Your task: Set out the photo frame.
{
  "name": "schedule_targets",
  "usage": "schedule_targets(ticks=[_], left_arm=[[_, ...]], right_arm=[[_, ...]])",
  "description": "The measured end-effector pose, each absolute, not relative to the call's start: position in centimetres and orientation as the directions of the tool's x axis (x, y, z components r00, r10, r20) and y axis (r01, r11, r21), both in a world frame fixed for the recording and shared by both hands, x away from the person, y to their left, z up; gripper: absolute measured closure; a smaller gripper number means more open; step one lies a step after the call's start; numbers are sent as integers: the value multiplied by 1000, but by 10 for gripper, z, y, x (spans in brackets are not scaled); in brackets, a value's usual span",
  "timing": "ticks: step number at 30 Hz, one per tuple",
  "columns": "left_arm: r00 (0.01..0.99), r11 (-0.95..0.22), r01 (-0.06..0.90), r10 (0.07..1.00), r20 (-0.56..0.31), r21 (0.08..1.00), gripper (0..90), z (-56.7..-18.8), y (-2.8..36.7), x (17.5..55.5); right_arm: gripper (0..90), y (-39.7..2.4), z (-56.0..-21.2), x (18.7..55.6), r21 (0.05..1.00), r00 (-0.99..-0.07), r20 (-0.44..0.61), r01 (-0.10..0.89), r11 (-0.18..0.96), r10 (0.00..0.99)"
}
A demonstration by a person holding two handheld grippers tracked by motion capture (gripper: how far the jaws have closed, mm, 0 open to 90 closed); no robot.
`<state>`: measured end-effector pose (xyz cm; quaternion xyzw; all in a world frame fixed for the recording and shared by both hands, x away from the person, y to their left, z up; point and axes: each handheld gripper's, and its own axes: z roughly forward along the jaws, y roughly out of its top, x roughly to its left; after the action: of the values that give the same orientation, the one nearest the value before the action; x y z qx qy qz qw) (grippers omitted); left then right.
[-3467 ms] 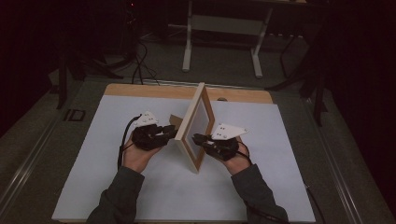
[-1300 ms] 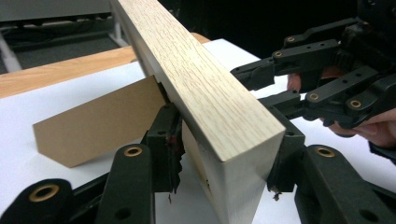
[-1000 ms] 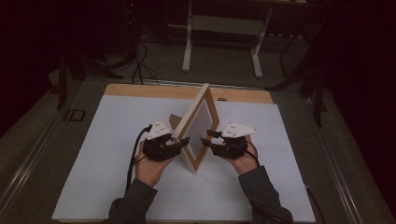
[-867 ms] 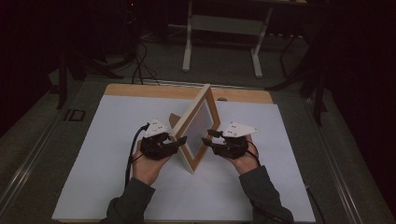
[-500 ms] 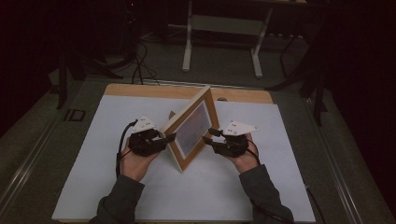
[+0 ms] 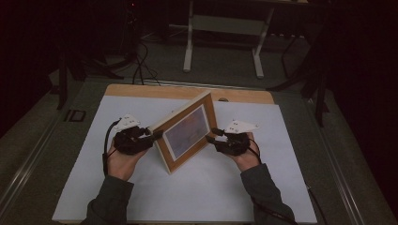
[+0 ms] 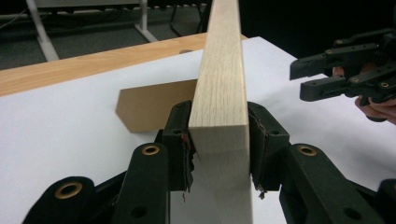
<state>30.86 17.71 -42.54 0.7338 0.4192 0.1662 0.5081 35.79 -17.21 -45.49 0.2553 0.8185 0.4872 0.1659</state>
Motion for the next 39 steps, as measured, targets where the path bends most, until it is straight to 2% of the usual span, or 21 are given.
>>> schedule_targets(ticks=[6,8,16,21,39], left_arm=[[587,-98,445,782,-208,890,638,-426,201,308],[621,-106,440,753,-217,892,687,-426,206,310],[682,-70,453,670,-295,889,713,-431,215,317],[684,-63,462,660,-310,885,717,-432,217,321],[613,-137,438,769,-183,889,670,-427,195,331]], right_arm=[[572,-179,-457,364,877,-801,-16,276,393,598],[568,-180,-457,366,878,-797,-7,284,385,603],[558,-181,-455,379,876,-786,15,308,370,619],[543,-181,-452,386,874,-779,11,312,372,628],[452,-177,-443,420,867,-767,23,335,369,641]])
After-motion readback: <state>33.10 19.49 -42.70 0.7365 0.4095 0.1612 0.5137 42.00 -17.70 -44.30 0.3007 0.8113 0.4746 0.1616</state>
